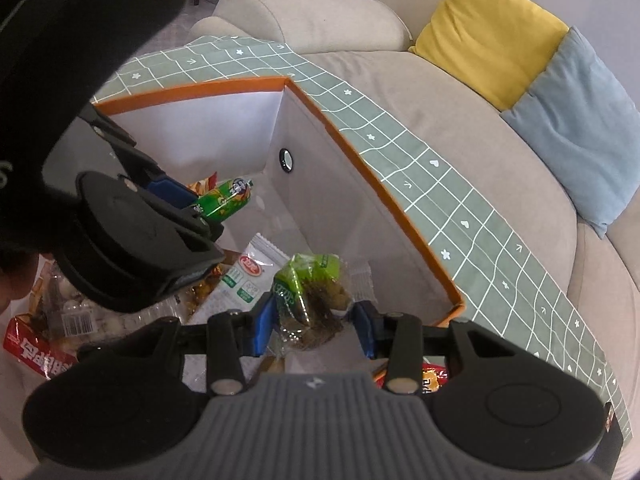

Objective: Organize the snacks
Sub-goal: 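Carry the sausage stick and pouch over the orange box and open both tools, then move both tools back toward the red chip bag on the table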

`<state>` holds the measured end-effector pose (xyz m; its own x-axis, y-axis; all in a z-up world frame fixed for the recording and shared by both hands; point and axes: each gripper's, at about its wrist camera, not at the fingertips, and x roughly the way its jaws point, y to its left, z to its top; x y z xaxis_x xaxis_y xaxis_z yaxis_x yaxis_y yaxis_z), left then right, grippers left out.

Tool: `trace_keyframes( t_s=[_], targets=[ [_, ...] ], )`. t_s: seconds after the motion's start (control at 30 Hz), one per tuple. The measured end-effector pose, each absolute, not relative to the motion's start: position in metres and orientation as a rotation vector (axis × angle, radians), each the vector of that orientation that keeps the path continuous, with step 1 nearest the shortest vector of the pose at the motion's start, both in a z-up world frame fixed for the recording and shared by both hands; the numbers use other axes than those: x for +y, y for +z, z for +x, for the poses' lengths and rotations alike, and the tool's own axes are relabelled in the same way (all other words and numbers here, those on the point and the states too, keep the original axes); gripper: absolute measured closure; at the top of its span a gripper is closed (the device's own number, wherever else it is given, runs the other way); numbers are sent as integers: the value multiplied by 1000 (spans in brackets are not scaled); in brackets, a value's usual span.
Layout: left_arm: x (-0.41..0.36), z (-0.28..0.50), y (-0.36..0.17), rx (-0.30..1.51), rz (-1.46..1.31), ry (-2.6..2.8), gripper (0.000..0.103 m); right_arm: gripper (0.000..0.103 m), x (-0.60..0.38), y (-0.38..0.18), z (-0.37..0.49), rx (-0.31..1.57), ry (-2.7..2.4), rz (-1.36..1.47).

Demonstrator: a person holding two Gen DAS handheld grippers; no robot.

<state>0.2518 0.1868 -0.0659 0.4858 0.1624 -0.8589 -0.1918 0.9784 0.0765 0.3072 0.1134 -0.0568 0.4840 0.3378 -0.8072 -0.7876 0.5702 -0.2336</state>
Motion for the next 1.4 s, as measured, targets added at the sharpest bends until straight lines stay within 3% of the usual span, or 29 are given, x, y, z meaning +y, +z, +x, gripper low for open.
trace_keyframes(
  t_s=[0.1, 0.23, 0.43, 0.57, 0.8, 0.9, 1.4],
  targets=[
    [187, 251, -63, 1029, -30, 212, 71, 62, 112, -56, 306, 787, 751, -646],
    [185, 245, -56, 977, -27, 200, 42, 48, 108, -50, 304, 783, 748, -624],
    [181, 233, -45, 900, -17, 200, 30, 35, 97, -35, 297, 747, 737, -587],
    [181, 222, -36, 849, -66, 194, 27, 27, 85, -23, 288, 714, 723, -557],
    [173, 199, -21, 746, -97, 196, 23, 25, 51, 0, 277, 680, 688, -429],
    [171, 191, -13, 685, -113, 217, 21, 15, 33, 8, 267, 658, 660, -379],
    [110, 144, 16, 516, -110, 187, 19, 15, -80, 11, 235, 635, 453, -165]
  ],
)
